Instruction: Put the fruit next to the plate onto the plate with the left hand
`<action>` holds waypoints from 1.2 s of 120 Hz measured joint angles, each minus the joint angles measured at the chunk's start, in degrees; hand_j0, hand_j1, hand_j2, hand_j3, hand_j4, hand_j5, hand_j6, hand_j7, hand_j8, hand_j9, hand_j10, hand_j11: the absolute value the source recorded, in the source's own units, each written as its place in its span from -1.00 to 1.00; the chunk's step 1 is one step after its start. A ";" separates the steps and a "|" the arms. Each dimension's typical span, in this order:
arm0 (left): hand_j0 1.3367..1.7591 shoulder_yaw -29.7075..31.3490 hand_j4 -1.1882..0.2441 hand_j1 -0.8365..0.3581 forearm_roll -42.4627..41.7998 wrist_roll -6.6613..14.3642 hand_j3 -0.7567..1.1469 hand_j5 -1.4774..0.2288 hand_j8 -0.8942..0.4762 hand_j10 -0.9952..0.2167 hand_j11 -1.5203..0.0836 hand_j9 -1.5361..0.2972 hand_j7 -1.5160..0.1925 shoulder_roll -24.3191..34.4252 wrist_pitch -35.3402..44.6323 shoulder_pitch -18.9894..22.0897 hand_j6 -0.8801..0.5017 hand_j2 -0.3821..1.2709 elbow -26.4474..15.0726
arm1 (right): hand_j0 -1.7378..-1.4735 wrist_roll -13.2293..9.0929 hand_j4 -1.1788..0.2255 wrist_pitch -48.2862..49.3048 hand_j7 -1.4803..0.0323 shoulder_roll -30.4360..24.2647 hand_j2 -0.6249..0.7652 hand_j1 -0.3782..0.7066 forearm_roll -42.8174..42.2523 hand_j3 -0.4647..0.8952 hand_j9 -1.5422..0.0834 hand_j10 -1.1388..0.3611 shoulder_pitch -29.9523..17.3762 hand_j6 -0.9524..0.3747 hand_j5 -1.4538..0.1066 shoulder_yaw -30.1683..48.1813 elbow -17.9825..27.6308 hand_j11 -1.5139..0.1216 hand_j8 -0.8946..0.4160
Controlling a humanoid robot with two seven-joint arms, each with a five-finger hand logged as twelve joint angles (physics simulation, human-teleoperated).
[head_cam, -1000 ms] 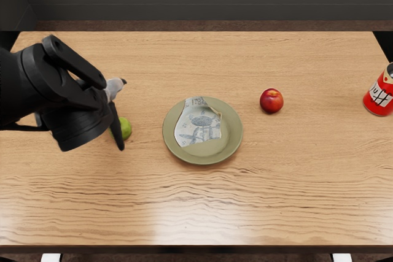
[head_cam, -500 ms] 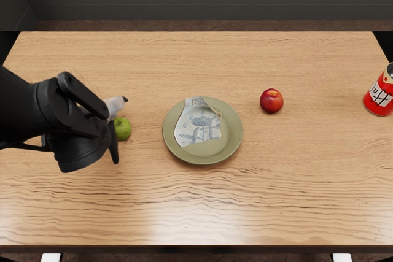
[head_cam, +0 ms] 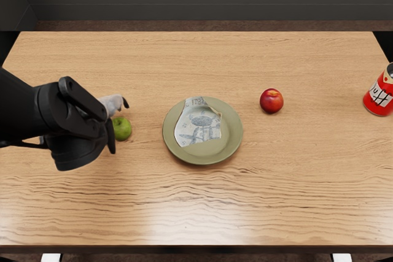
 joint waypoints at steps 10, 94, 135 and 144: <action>0.52 -0.31 0.28 0.44 0.06 0.00 -0.20 0.32 -0.09 0.19 0.45 0.29 0.36 0.00 0.00 0.11 -0.12 -0.47 -0.03 | -0.40 0.01 0.66 -0.01 0.93 0.00 -0.11 -0.91 0.00 -0.32 0.87 0.50 0.00 0.41 0.84 0.00 0.00 0.83 0.34; 0.50 -1.12 -0.08 -0.16 -11.53 -0.62 -0.21 -0.46 -0.32 -0.56 -0.35 -0.41 -0.40 0.00 -0.20 -0.17 -0.26 -0.03 -0.70 | -0.40 0.00 0.66 0.00 0.93 0.00 -0.11 -0.91 0.00 -0.32 0.87 0.50 0.00 0.41 0.84 0.00 0.00 0.83 0.34; 0.50 3.04 -0.04 -0.17 -14.47 -0.43 -0.21 -0.70 -0.27 -0.73 -0.52 -0.56 -0.56 0.00 -11.63 -13.93 -0.12 0.01 -0.53 | -0.40 0.00 0.66 0.01 0.93 0.00 -0.11 -0.91 0.00 -0.32 0.87 0.50 0.00 0.41 0.84 0.00 0.00 0.83 0.34; 0.50 1.97 -0.06 -0.13 -14.62 -0.57 -0.21 -0.71 -0.29 -0.75 -0.53 -0.56 -0.56 0.00 -14.80 -15.15 -0.14 -0.04 0.31 | -0.40 0.00 0.66 0.02 0.93 0.00 -0.11 -0.91 0.00 -0.32 0.87 0.50 0.00 0.41 0.84 0.00 0.00 0.83 0.34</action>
